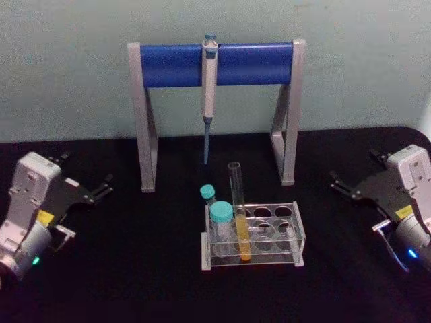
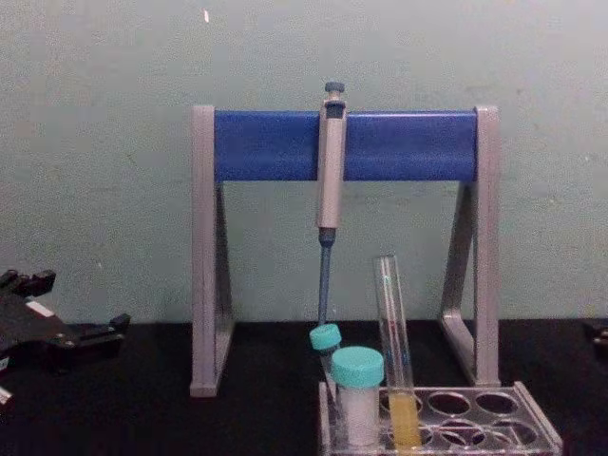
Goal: Pick up the test tube from the test tube rack, shake it, then place it back into the test tube rack.
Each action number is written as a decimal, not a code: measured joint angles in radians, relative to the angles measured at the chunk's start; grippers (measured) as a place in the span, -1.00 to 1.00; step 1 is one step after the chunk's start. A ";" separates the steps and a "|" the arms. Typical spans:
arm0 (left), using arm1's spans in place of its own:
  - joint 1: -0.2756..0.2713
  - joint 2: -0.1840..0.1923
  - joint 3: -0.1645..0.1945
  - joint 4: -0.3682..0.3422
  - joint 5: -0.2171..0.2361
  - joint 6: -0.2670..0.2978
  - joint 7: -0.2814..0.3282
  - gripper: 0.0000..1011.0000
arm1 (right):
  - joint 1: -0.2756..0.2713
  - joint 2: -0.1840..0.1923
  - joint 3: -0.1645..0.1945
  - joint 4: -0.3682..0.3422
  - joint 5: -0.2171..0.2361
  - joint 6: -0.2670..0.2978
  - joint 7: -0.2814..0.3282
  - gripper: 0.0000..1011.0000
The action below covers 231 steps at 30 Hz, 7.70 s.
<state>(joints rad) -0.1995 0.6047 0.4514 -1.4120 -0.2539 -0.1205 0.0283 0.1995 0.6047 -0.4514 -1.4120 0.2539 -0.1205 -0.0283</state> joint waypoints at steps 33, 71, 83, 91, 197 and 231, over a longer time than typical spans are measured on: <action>0.000 0.000 0.000 0.000 0.000 0.000 0.000 0.98 | -0.129 0.035 0.045 -0.164 0.022 0.027 0.062 0.98; 0.000 0.000 0.000 0.000 0.000 0.000 0.000 0.98 | -0.029 -0.079 -0.002 -0.207 0.263 0.224 0.497 0.98; 0.000 0.000 0.000 0.000 0.000 0.000 0.000 0.98 | 0.059 -0.132 -0.032 -0.098 0.229 0.239 0.511 0.98; 0.000 0.000 0.000 0.000 0.000 0.000 0.000 0.98 | 0.084 -0.148 -0.043 -0.068 0.216 0.232 0.526 0.98; 0.000 0.000 0.000 0.000 0.000 0.000 0.000 0.98 | 0.019 -0.159 0.057 -0.201 0.203 0.083 0.484 -0.54; 0.000 0.000 0.000 0.000 0.000 0.000 0.000 0.98 | 0.048 -0.194 0.127 -0.144 0.141 0.107 0.422 -0.54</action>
<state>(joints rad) -0.1996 0.6047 0.4513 -1.4120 -0.2539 -0.1205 0.0283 0.2477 0.4108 -0.3240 -1.5563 0.3947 -0.0138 0.3932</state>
